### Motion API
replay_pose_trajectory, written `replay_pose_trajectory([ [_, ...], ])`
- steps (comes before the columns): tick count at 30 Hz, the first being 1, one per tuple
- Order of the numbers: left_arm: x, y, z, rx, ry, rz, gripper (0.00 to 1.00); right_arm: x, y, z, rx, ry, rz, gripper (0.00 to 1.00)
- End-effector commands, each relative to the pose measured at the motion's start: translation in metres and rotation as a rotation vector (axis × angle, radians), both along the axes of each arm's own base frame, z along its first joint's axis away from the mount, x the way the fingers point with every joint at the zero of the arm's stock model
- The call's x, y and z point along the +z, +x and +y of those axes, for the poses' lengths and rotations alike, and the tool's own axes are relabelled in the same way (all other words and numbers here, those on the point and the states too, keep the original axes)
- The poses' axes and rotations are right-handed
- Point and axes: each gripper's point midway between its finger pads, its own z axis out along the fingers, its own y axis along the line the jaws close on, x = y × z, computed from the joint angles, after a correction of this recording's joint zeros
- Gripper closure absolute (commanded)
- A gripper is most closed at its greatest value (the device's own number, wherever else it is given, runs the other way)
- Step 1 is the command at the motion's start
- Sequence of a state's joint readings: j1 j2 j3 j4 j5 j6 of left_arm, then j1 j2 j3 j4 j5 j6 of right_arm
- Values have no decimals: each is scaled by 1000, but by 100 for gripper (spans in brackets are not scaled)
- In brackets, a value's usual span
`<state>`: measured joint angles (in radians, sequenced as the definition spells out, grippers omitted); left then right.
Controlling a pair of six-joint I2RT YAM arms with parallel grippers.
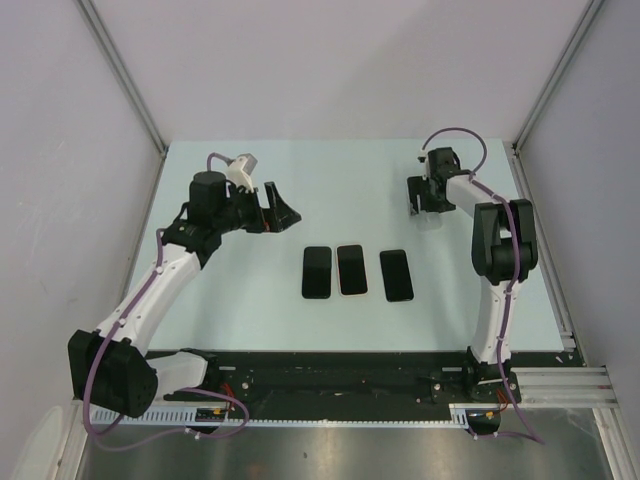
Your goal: Put the phone into the phone case
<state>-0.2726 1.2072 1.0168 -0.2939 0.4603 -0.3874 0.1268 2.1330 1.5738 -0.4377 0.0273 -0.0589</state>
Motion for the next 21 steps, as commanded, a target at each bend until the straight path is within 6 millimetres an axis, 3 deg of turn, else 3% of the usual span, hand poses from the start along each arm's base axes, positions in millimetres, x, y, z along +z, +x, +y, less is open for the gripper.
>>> replay_pose_trajectory([
  [1, 21, -3, -3, -18, -45, -68, 0, 16, -25, 19, 15, 128, 43, 33],
  [11, 10, 2, -3, -8, -32, -40, 3, 76, -53, 92, 139, 554, -25, 34],
  [16, 5, 3, -6, -19, -42, -20, 7, 105, -89, 145, 290, 755, -9, 33],
  [17, 2, 3, -7, -22, -48, -8, 7, 111, -98, 164, 340, 774, -9, 33],
  [21, -2, 1, -16, -60, -88, 24, 9, 122, -122, 203, 417, 763, -30, 32],
])
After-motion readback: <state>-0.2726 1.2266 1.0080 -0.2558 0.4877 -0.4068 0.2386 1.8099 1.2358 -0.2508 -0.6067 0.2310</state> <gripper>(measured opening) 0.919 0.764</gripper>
